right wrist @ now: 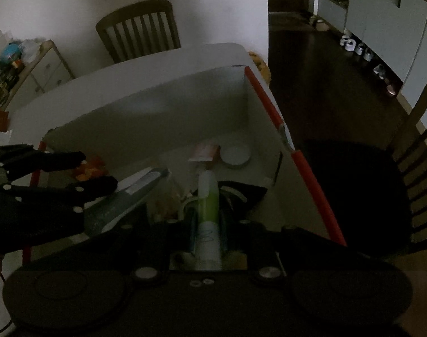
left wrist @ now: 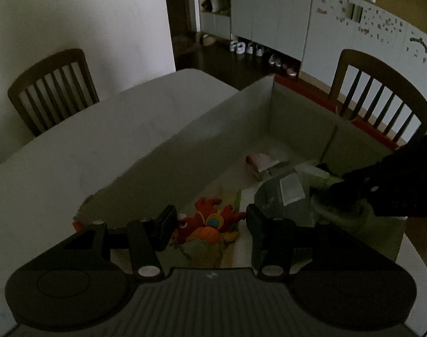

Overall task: Organize objects
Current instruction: 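Open both tools to release the keychain and tube into the box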

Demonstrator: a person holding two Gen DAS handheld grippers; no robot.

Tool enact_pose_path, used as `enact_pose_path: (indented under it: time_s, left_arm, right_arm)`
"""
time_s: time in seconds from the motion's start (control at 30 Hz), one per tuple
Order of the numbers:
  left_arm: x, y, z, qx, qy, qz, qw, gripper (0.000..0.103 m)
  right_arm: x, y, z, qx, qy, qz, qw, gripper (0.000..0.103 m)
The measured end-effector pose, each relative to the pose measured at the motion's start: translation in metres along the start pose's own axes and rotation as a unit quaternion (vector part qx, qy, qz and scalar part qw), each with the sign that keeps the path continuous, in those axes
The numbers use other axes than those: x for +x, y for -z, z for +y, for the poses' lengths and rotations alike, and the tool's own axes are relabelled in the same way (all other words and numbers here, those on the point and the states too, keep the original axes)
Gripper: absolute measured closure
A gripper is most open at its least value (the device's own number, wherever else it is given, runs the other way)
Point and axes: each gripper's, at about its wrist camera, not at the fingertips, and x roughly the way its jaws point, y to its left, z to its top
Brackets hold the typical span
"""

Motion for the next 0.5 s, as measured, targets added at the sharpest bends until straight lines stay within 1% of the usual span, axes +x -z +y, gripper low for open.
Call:
enact_pose_path:
  time_s: [0.13,0.3,0.37,0.43,0.5]
  left_arm:
    - [0.009,0.003,-0.002,0.001,0.001,0.019,0.9998,0.049]
    - [0.013,0.002,0.003,-0.020,0.012,0.028,0.9993,0.049]
    - [0.014,0.002,0.003,-0.023,0.014,0.030,0.9992,0.048]
    - [0.014,0.002,0.004,-0.026,0.016,0.030,0.9991,0.037]
    - [0.014,0.002,0.005,-0.024,0.013,0.027,0.9993,0.035]
  right_arm:
    - [0.001,-0.001,-0.001,-0.008,0.000,0.002,1.000,0.087]
    - [0.002,0.000,-0.002,-0.015,0.005,0.006,1.000,0.086]
    - [0.002,0.000,-0.003,-0.017,0.005,0.006,1.000,0.083]
    - [0.001,0.001,-0.003,-0.018,0.005,0.005,1.000,0.080]
    - [0.000,0.001,-0.004,-0.018,0.004,0.003,1.000,0.079]
